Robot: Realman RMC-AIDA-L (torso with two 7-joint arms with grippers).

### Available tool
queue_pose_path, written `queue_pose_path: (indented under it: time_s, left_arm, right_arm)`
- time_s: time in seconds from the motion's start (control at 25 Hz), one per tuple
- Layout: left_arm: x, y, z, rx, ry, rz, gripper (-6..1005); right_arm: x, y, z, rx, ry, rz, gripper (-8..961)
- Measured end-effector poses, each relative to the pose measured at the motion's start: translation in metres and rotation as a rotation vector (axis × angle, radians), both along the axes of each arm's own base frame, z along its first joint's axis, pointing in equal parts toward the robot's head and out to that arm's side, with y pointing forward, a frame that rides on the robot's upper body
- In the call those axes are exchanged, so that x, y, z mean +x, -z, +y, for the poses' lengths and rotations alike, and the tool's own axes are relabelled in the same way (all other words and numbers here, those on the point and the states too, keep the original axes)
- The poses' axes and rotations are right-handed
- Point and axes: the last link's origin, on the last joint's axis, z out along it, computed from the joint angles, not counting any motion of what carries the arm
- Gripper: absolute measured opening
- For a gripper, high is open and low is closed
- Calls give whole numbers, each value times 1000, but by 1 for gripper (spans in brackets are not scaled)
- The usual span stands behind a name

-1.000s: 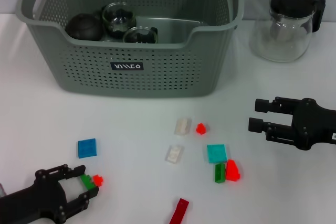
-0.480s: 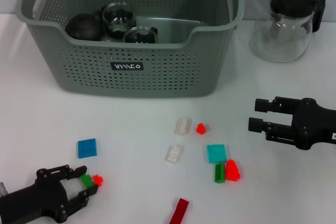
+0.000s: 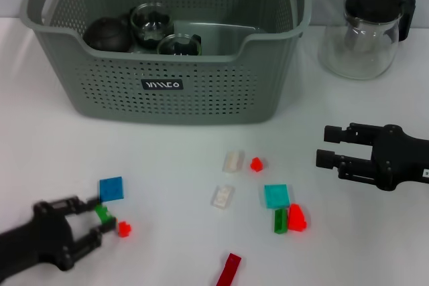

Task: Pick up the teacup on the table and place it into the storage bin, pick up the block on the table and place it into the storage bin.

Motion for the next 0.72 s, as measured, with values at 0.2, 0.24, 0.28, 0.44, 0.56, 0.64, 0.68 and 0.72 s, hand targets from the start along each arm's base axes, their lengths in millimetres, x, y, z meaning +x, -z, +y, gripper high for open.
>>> queue_pose_path:
  time_s: [0.2, 0.24, 0.28, 0.44, 0.56, 0.64, 0.68, 0.72]
  left_arm:
    - [22, -39, 1, 118, 84, -206, 411]
    - [27, -47, 4, 135, 96, -258, 411]
    - [32, -52, 8, 141, 102, -298, 411]
    - [60, -69, 47, 106, 102, -466, 412]
    - [73, -72, 67, 80, 103, -504, 411]
    - [86, -77, 94, 52, 69, -533, 411]
    - [90, -78, 105, 42, 48, -539, 411]
    - [97, -81, 124, 27, 10, -537, 411]
  right_arm:
    - [0, 0, 0, 0, -1, -1, 638]
    - [0, 0, 0, 0, -2, 0, 638]
    - [-1, 0, 1, 0, -2, 0, 638]
    - [-1, 0, 1, 1, -4, 0, 637]
    - [-1, 0, 1, 1, -3, -1, 637]
    - [-1, 0, 1, 1, -4, 0, 637]
    - [-1, 0, 1, 2, -4, 0, 637]
    - [-1, 0, 1, 3, -4, 0, 638]
